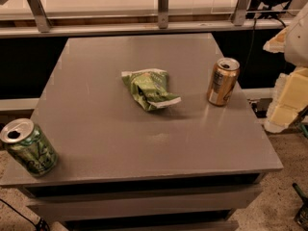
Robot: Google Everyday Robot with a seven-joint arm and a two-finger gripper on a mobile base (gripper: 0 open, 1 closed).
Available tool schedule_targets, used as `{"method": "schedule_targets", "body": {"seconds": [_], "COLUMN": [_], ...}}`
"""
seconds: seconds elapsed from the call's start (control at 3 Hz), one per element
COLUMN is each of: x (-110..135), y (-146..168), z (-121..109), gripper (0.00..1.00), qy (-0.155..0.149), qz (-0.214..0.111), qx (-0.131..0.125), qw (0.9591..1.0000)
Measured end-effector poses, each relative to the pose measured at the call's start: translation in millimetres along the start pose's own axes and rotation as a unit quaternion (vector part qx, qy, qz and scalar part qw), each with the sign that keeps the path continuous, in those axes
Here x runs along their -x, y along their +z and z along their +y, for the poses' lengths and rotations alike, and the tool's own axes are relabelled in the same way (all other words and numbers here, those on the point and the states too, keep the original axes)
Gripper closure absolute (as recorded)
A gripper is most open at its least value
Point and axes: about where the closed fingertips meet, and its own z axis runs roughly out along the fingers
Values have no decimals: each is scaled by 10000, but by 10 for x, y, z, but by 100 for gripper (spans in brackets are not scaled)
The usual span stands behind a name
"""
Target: Move green jalapeno chip bag near green can
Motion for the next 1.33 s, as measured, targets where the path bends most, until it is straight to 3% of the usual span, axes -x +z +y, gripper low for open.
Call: {"method": "schedule_targets", "body": {"seconds": [0.33, 0.67, 1.33], "x": [0, 206, 1147], "y": [0, 54, 554], "z": [0, -68, -265], "gripper": [0, 0, 0], "qy": [0, -263, -1259], "qz": [0, -271, -963], "qx": [-1, -67, 8], "qw": [10000, 9993, 9874]}}
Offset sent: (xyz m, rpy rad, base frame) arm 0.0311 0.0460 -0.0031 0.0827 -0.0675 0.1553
